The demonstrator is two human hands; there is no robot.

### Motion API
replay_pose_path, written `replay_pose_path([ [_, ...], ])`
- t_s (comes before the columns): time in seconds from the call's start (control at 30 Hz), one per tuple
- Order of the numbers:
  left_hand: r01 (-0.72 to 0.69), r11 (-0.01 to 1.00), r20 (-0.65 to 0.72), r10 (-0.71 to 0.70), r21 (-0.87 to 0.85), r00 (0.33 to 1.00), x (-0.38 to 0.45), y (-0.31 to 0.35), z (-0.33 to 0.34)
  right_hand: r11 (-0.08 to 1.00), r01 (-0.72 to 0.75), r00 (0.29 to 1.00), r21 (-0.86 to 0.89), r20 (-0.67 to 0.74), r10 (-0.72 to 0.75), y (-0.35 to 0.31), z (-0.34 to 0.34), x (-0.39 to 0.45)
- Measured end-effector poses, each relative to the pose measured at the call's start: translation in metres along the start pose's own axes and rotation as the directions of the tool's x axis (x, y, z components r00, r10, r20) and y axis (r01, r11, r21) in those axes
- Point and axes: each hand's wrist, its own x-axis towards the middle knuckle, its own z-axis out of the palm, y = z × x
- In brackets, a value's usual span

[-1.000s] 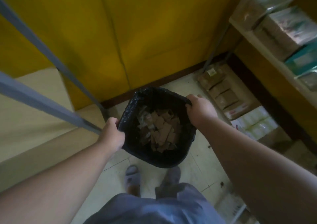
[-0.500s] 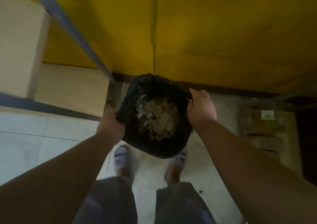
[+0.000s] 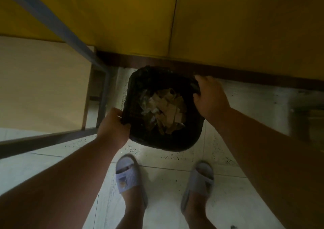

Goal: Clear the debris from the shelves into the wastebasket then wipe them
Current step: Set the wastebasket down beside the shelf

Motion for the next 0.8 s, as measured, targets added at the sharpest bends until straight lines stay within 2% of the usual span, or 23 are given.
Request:
replay_pose_path([
  [0.07,-0.029,1.0,-0.006,0.029,0.006,1.0,0.022,-0.001,0.005,0.999,0.004,1.0,-0.039,0.014,-0.003,0.002,0.012,0.018],
  [0.27,-0.001,0.998,-0.009,0.001,-0.055,1.0,0.058,-0.009,0.014,0.995,0.052,0.999,-0.08,0.021,-0.05,0.004,0.04,0.054],
  [0.43,-0.053,0.999,-0.02,0.053,-0.001,0.998,0.066,-0.009,0.024,0.994,0.075,0.996,-0.085,-0.041,-0.078,0.004,0.052,0.069],
  [0.53,-0.064,0.994,-0.008,0.065,0.083,0.998,0.064,-0.006,0.022,0.993,0.077,0.996,-0.086,-0.046,-0.081,0.004,0.05,0.067],
  [0.63,-0.08,0.966,-0.024,0.089,0.244,0.996,0.046,0.005,0.014,0.992,0.07,0.997,-0.104,-0.02,-0.073,0.001,0.039,0.057],
  [0.73,-0.209,0.884,-0.015,0.237,0.419,0.971,0.015,0.019,0.003,0.988,0.082,0.997,-0.132,0.003,-0.083,-0.008,0.012,0.035],
  [0.8,-0.273,0.858,0.02,0.294,0.436,0.956,-0.014,0.032,-0.006,0.986,0.1,0.995,-0.132,0.0,-0.101,-0.022,-0.014,0.013],
])
